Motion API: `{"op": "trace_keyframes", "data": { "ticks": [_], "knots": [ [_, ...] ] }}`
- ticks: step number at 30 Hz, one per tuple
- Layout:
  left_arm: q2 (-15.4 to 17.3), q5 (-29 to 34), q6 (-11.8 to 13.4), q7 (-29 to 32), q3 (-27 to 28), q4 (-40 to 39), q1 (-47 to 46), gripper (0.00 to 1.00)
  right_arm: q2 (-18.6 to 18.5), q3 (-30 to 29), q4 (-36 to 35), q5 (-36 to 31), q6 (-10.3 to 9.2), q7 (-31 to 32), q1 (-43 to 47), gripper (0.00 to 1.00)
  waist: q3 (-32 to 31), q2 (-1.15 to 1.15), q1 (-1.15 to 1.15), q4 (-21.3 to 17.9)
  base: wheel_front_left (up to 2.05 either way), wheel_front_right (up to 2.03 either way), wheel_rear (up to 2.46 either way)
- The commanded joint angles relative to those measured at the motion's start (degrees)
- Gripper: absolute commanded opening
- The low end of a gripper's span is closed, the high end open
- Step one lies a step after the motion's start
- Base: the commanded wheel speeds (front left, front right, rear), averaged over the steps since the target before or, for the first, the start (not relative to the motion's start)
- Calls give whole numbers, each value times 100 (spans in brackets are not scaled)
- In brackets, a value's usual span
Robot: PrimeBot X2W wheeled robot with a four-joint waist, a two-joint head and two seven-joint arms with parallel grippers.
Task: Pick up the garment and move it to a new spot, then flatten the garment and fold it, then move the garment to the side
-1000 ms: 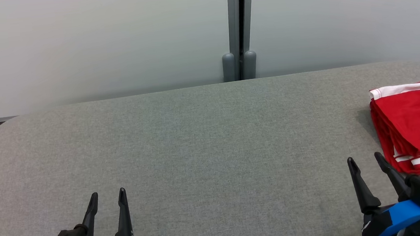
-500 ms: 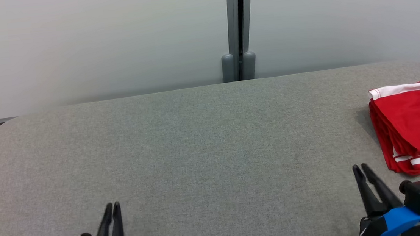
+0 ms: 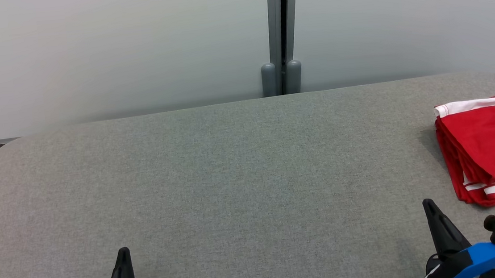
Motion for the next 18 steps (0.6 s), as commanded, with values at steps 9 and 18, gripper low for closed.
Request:
{"op": "trace_keyframes", "data": {
  "ticks": [9, 18],
  "knots": [
    [-13, -954, -14, 245, 149, -235, -258, 0, 33, -108, -99, 1008, 0, 149, -194, 0, 3, 0, 0, 6, 0, 0, 0],
    [-29, -1613, -18, 424, 239, -323, -322, 0, 72, -163, -100, 1696, 0, 261, -253, 0, 6, 0, 0, 9, 0, 0, 0]
  ]
}}
